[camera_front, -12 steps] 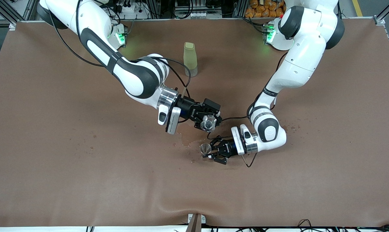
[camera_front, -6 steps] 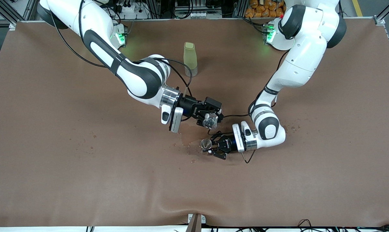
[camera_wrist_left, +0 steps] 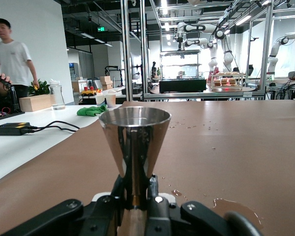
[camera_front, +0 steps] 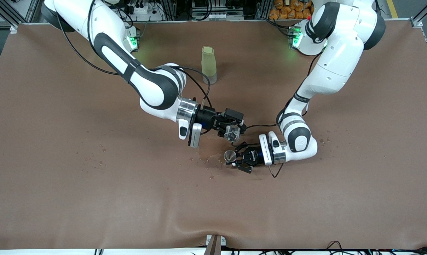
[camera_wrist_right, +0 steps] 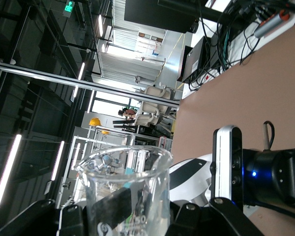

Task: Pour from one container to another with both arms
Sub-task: 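Tilt the beaker further, pouring into the jigger held by the left gripper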

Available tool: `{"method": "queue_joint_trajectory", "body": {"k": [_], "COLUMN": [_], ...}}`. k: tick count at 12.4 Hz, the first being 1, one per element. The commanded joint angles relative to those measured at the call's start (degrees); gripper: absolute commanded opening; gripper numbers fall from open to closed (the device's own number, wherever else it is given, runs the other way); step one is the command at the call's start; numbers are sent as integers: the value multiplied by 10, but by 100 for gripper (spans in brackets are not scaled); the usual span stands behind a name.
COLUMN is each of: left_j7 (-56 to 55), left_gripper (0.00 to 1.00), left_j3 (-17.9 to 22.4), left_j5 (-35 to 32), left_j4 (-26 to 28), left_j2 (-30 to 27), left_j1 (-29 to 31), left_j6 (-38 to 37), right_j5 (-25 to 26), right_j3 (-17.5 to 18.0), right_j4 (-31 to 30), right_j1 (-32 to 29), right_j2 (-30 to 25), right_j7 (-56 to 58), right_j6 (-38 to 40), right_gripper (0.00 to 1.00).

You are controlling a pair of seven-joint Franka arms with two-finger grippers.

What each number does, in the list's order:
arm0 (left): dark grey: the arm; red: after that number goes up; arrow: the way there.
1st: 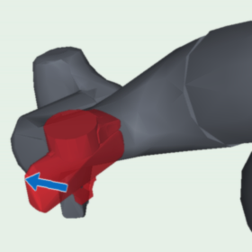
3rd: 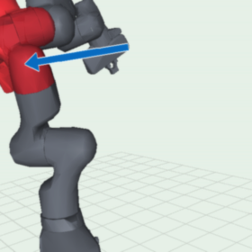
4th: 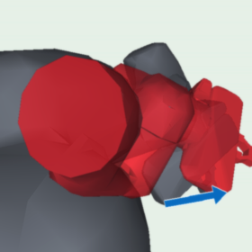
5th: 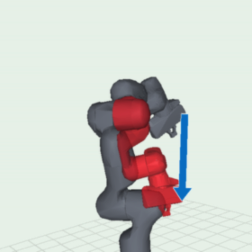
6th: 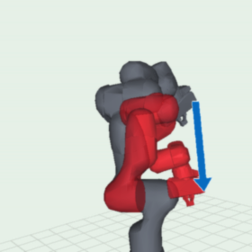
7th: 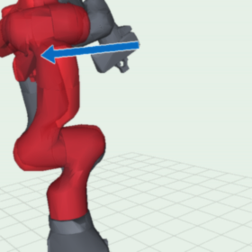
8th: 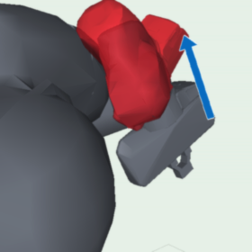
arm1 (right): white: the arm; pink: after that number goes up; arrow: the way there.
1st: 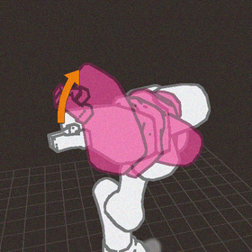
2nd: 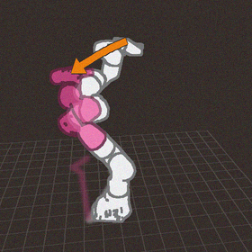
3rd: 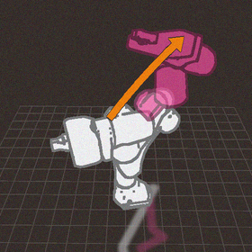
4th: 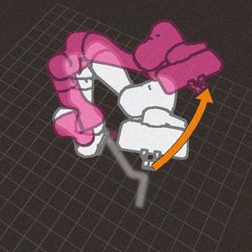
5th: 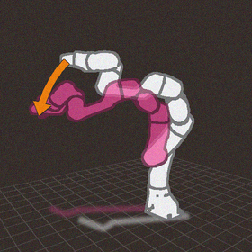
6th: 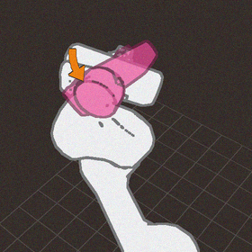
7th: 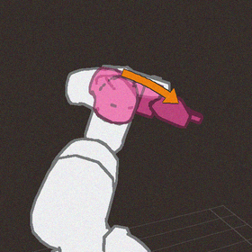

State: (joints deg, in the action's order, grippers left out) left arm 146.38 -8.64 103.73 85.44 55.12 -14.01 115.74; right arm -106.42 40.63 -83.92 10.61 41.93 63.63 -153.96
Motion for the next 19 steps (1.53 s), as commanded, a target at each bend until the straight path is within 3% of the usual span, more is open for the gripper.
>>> {"method": "queue_joint_trajectory", "body": {"k": [1, 15, 19], "left_j7": [-7, -9, -12], "left_gripper": [0, 0, 0], "left_j3": [-2, -2, -2], "left_j5": [-10, -21, -21], "left_j4": [30, 37, 37], "left_j2": [-30, -38, -37], "left_j1": [6, 10, 10], "left_j6": [-6, -7, -7], "right_j5": [15, 15, 20], "right_j3": [-23, -25, -40], "right_j4": [-7, -4, -4], "right_j1": [14, 17, 21], "right_j2": [-18, -18, -17], "right_j7": [-70, -139, -160], "right_j6": [25, 31, 57], "right_gripper": [0, 0, 0]}}
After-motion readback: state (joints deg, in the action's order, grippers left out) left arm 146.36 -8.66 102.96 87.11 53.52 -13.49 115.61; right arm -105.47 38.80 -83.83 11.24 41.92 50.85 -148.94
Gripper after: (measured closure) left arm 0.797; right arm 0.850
